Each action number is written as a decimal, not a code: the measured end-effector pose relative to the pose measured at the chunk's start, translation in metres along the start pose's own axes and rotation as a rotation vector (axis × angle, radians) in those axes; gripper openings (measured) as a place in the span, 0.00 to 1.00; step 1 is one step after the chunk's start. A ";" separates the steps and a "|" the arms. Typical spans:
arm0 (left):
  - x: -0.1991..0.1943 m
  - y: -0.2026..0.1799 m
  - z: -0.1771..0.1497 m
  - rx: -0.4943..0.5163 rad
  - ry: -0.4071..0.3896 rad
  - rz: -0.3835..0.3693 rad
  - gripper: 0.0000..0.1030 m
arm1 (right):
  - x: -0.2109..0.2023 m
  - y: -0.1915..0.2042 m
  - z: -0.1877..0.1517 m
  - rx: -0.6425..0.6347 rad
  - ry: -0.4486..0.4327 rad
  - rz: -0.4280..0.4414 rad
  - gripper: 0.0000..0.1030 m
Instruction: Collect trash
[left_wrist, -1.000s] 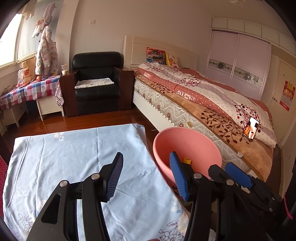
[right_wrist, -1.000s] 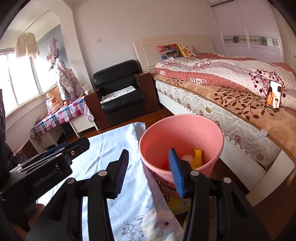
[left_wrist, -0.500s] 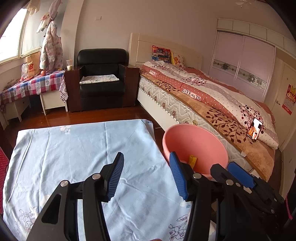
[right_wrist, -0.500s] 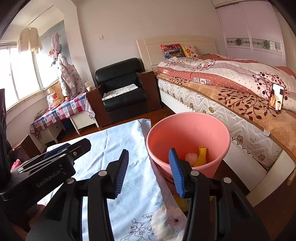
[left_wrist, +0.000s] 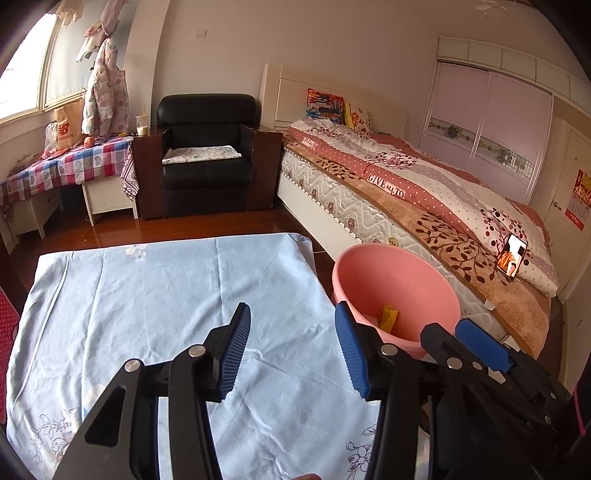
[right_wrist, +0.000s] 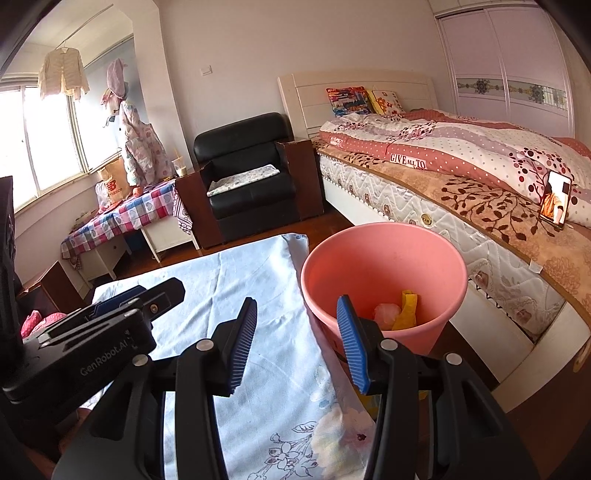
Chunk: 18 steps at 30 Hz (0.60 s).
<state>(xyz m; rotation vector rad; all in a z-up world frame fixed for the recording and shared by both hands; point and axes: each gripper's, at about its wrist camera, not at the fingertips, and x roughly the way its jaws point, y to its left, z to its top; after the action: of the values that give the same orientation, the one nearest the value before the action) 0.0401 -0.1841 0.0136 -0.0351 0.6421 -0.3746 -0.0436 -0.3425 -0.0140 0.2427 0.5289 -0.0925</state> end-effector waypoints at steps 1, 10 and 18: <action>0.000 0.001 -0.001 0.001 0.003 0.002 0.45 | 0.000 0.000 0.000 0.000 0.001 0.000 0.45; 0.002 0.005 -0.007 -0.017 0.019 0.022 0.43 | -0.002 0.003 0.001 -0.003 -0.004 0.002 0.45; 0.001 0.005 -0.010 -0.016 0.026 0.020 0.42 | -0.002 0.006 -0.004 -0.004 0.002 0.005 0.45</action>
<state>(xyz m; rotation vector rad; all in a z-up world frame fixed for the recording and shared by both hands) 0.0367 -0.1790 0.0039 -0.0389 0.6702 -0.3513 -0.0462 -0.3352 -0.0148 0.2405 0.5299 -0.0864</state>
